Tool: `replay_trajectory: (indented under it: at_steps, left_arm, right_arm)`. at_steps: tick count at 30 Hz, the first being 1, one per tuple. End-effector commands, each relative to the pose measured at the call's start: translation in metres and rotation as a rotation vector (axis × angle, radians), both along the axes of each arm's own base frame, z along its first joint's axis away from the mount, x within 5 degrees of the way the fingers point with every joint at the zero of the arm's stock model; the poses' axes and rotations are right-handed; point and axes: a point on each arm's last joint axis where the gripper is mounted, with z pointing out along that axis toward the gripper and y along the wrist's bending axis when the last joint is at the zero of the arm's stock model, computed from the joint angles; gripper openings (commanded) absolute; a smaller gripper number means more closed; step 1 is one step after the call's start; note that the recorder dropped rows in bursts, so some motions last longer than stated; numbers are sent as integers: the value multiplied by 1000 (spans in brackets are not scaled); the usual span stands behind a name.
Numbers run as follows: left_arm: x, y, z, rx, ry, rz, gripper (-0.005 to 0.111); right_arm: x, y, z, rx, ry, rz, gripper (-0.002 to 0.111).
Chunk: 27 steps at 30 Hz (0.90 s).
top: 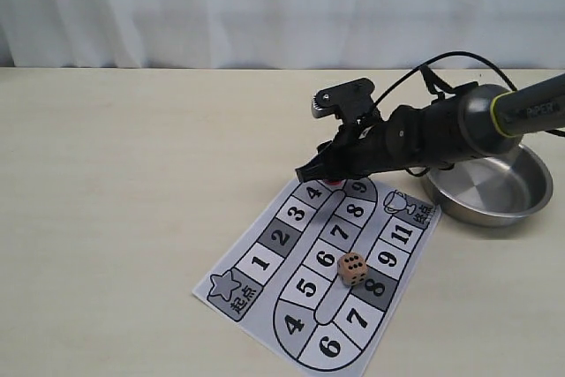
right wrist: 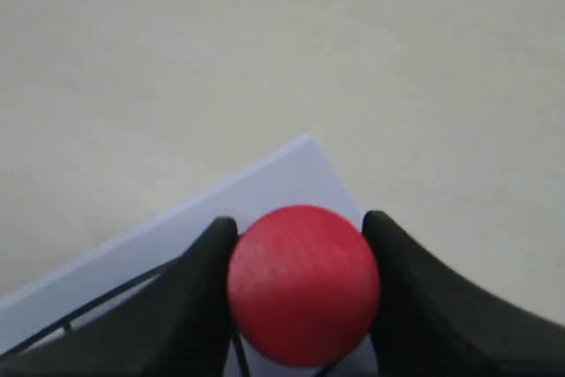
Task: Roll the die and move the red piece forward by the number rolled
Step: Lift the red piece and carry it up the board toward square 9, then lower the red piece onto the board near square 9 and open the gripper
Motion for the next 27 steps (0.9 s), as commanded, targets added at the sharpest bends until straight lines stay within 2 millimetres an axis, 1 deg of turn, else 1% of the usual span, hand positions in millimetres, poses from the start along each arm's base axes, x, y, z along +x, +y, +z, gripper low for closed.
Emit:
replay_trajectory:
  at_steps: [1, 6, 8, 14, 18, 20, 23, 26, 27]
  left_arm:
    - [0, 0, 3, 4, -20, -7, 0]
    - [0, 0, 3, 4, -20, -7, 0]
    - [0, 0, 3, 4, -20, -7, 0]
    - [0, 0, 3, 4, -20, -7, 0]
    - [0, 0, 3, 4, -20, -7, 0]
    - [0, 0, 3, 4, -20, -7, 0]
    - [0, 0, 3, 4, -20, -7, 0]
    - [0, 0, 3, 4, -20, -7, 0]
    - [0, 0, 3, 4, -20, -7, 0]
  right_arm:
    - [-2, -4, -10, -14, 61, 5, 4]
    - [0, -3, -5, -10, 49, 5, 4]
    - [0, -3, 1, -5, 36, 5, 4]
    - [-4, -5, 34, 20, 16, 16, 4]
    - [-7, -12, 48, 28, 32, 11, 4]
    - [-5, -21, 50, 30, 46, -8, 4]
    - [-3, -34, 47, 28, 73, -37, 4]
    - [-6, -43, 35, 19, 103, -61, 4]
    - [-9, -44, 25, 10, 125, -64, 4]
